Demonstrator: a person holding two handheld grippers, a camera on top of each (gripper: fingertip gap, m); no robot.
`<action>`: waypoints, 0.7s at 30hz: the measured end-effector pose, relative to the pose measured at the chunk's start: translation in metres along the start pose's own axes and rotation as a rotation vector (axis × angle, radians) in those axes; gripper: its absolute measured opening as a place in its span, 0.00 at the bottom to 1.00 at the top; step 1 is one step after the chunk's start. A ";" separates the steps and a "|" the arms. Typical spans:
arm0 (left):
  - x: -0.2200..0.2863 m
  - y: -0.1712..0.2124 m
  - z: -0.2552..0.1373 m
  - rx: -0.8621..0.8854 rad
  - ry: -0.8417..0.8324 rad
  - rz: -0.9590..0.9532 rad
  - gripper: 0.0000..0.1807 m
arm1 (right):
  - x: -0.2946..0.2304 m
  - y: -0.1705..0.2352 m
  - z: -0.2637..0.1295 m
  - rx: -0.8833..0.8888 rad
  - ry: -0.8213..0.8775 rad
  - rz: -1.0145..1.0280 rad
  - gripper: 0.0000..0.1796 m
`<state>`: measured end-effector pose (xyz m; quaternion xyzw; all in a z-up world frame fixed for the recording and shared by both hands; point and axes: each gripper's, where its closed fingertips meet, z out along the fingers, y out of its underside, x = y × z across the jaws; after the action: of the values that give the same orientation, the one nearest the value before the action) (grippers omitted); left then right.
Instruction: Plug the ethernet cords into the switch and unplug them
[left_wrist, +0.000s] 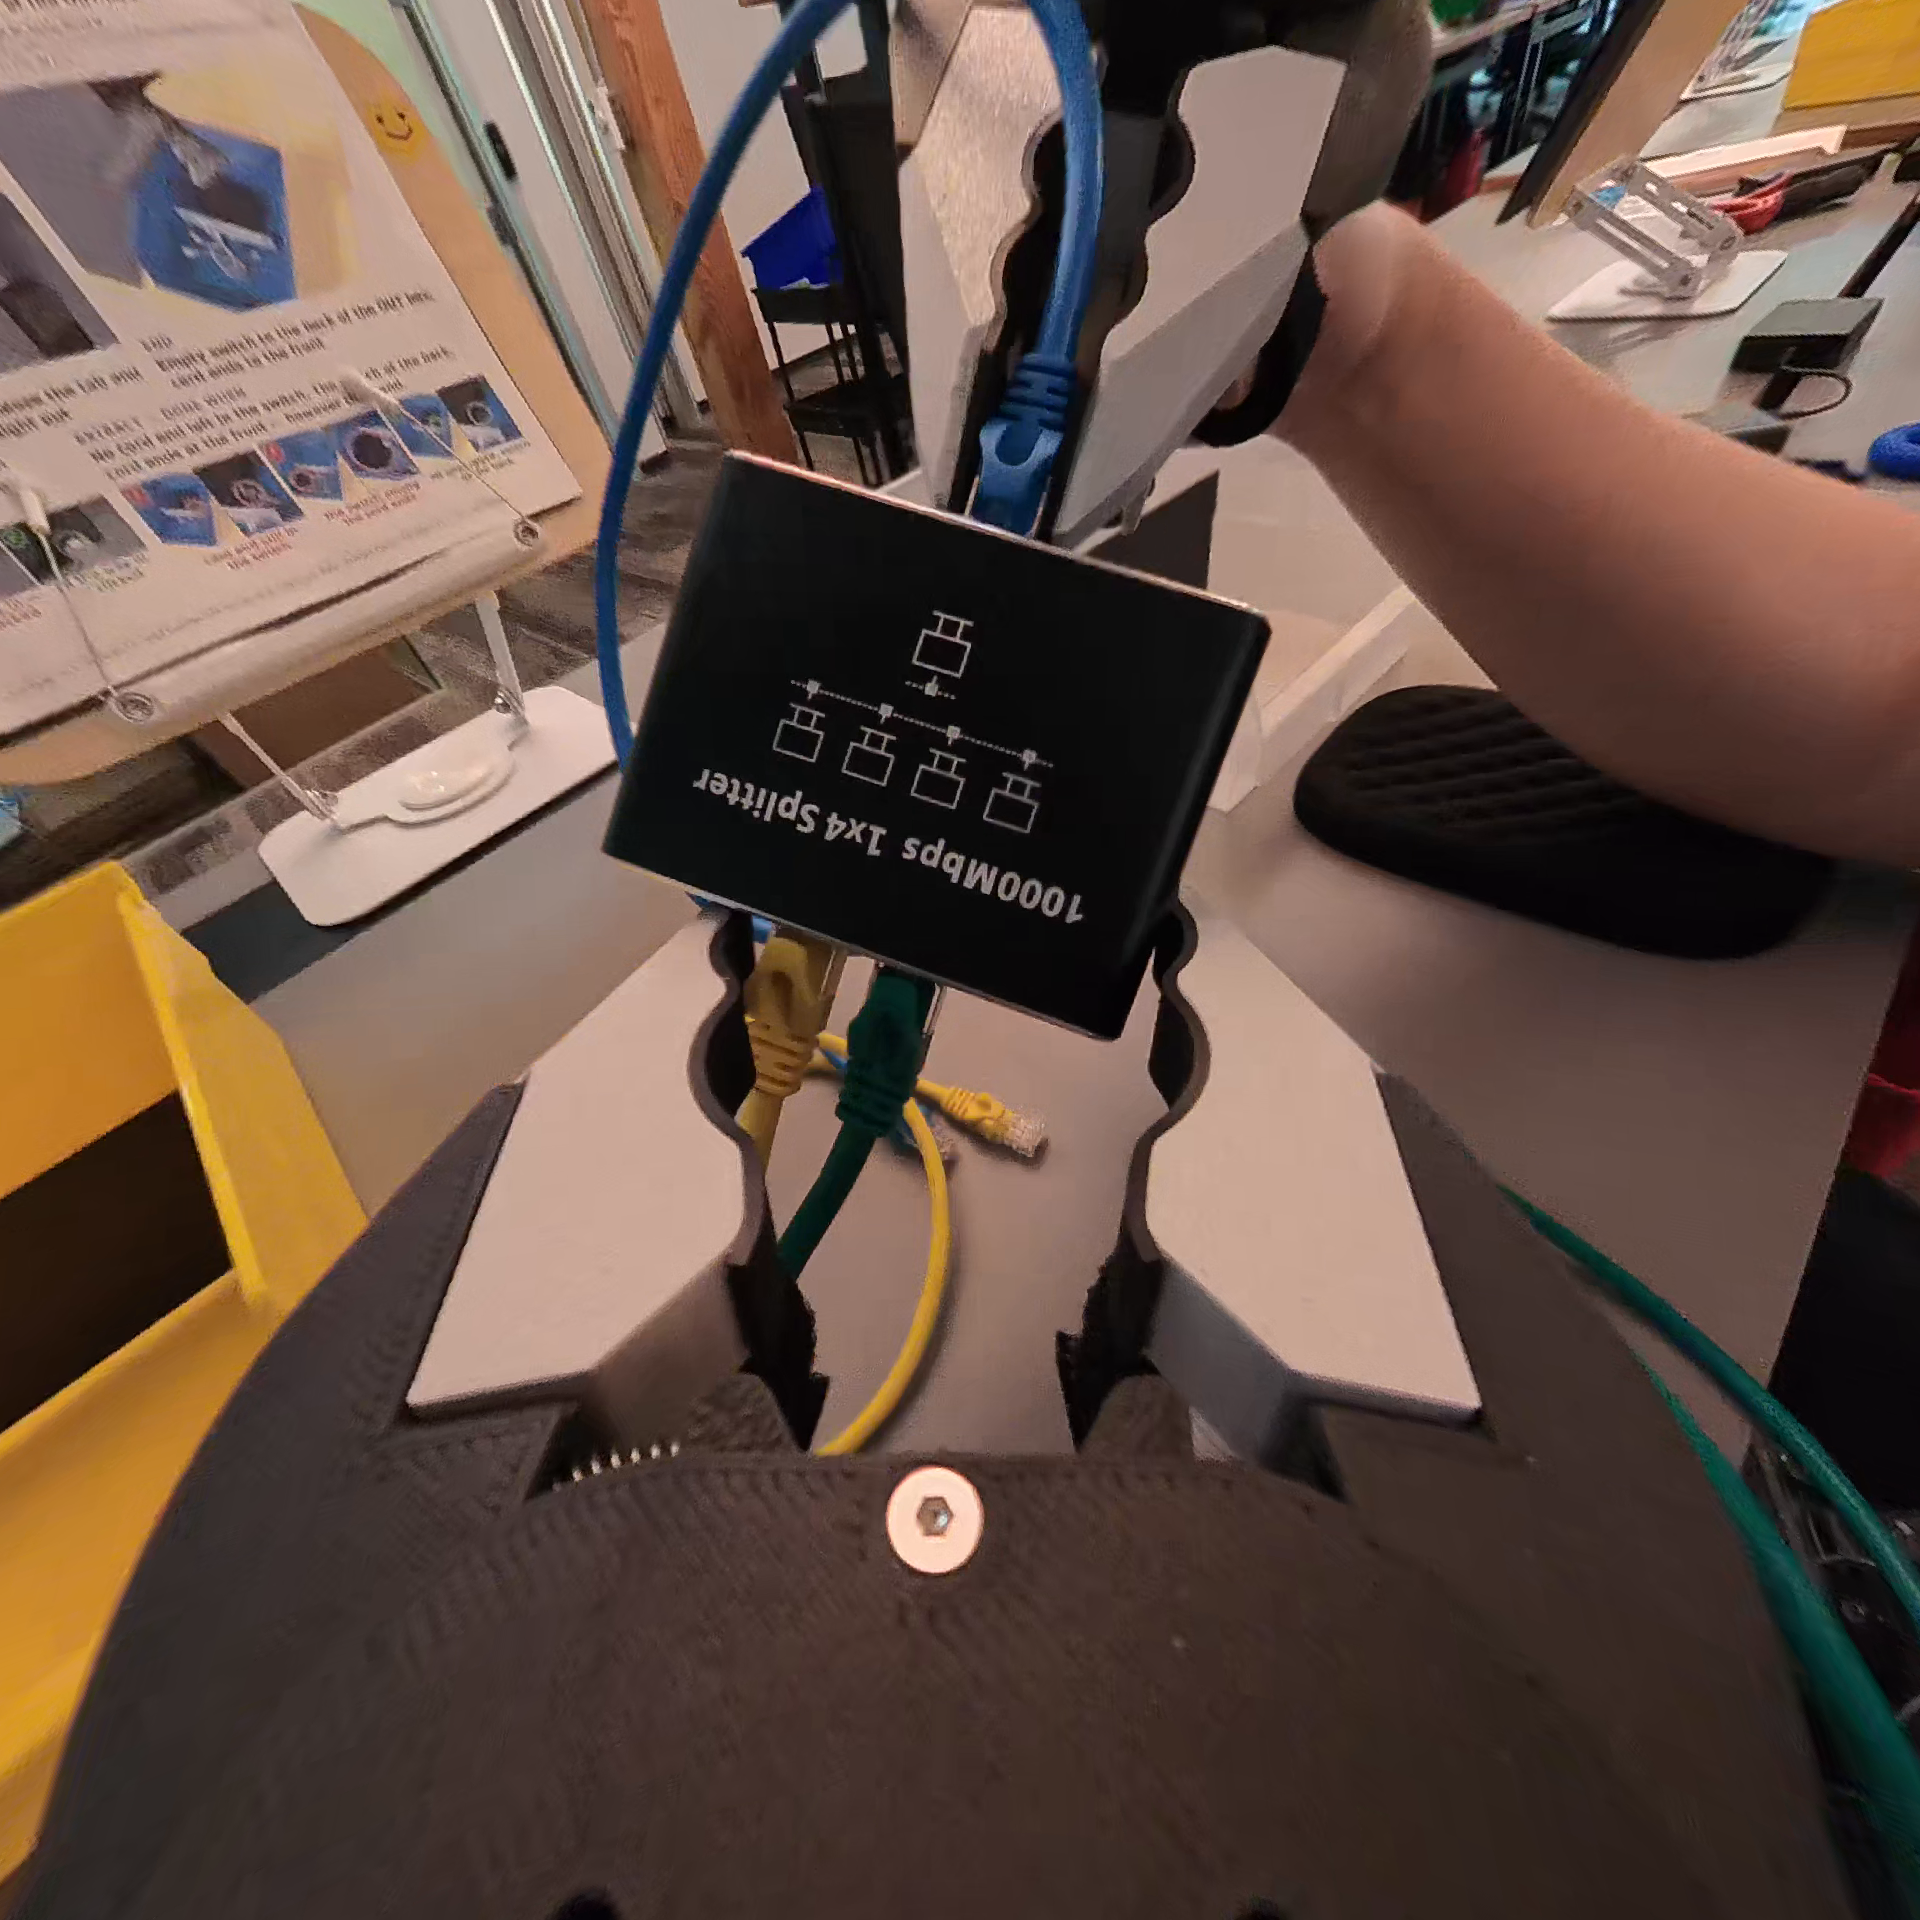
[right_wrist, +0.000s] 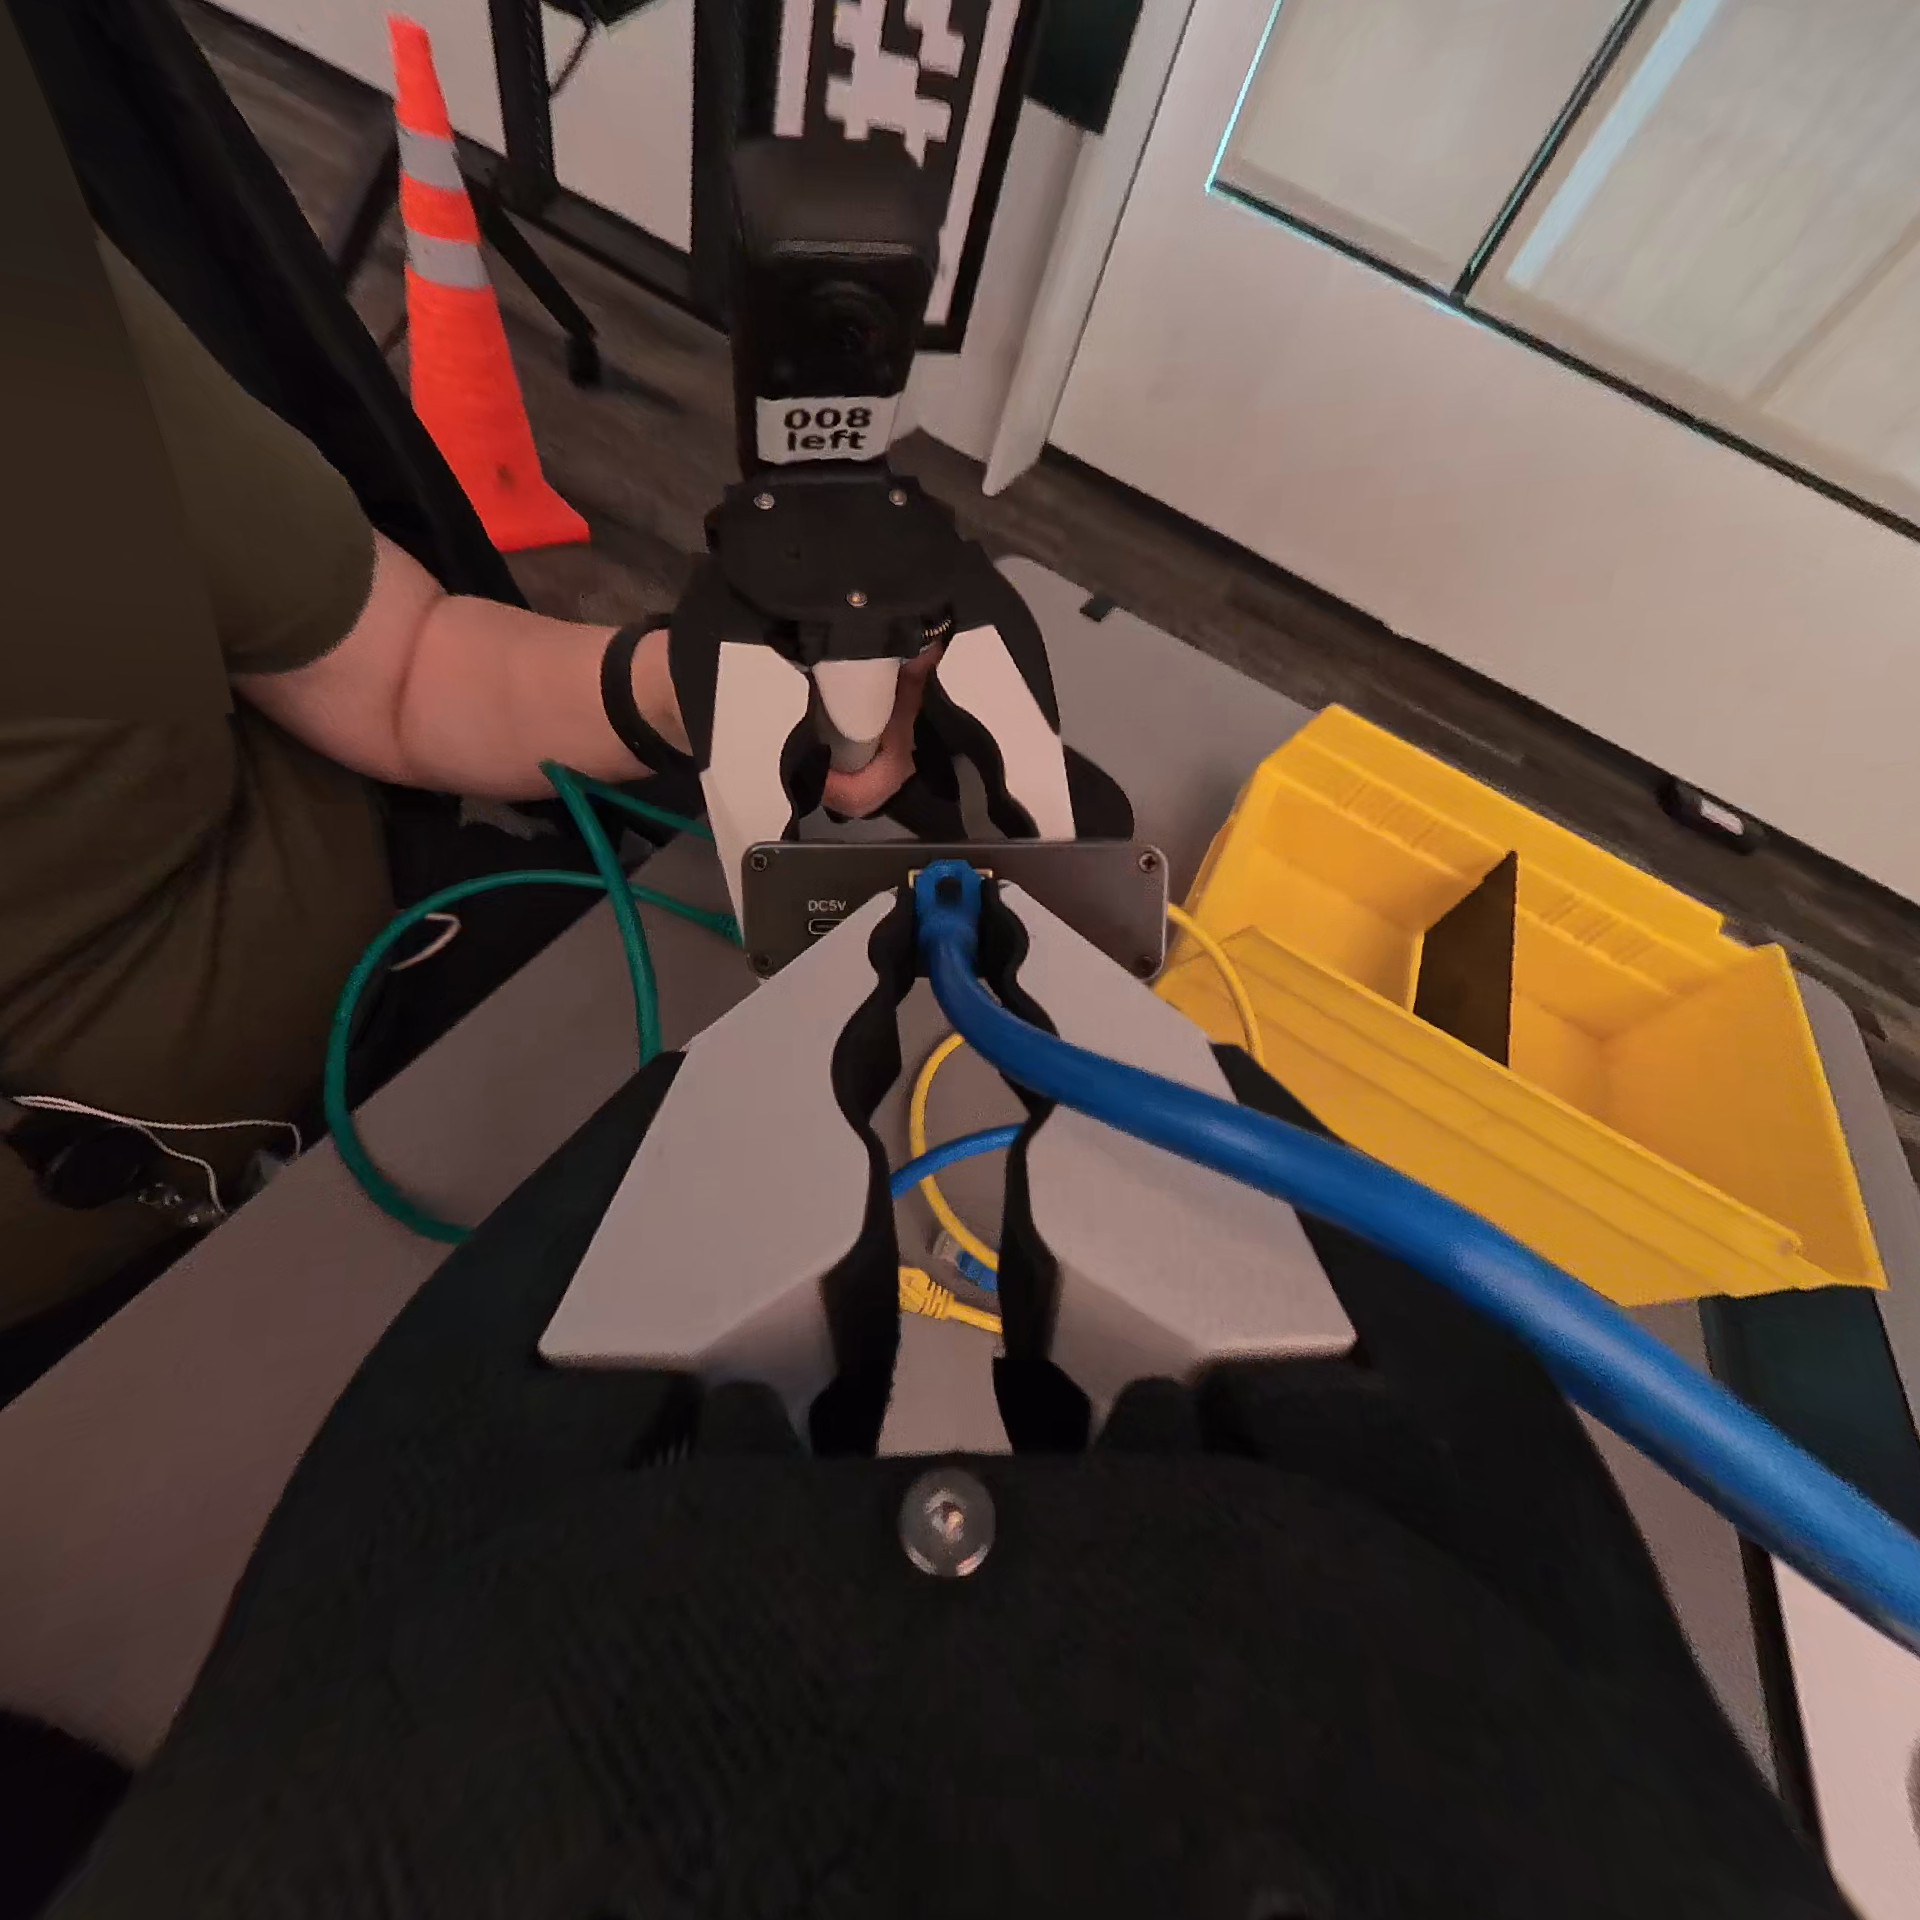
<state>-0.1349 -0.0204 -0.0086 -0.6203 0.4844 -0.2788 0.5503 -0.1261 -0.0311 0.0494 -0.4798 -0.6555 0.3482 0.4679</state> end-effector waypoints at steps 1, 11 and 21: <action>0.000 -0.004 -0.001 -0.003 -0.007 0.009 0.42 | 0.000 -0.002 -0.002 0.012 -0.003 0.002 0.07; 0.000 -0.013 -0.008 0.038 -0.001 -0.040 0.42 | 0.001 -0.011 -0.005 0.048 0.026 0.004 0.07; 0.005 -0.003 -0.006 -0.016 0.007 -0.037 0.41 | -0.003 -0.005 0.004 -0.017 0.006 0.038 0.07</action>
<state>-0.1373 -0.0276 -0.0050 -0.6326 0.4771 -0.2870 0.5384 -0.1308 -0.0351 0.0519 -0.4972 -0.6479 0.3500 0.4588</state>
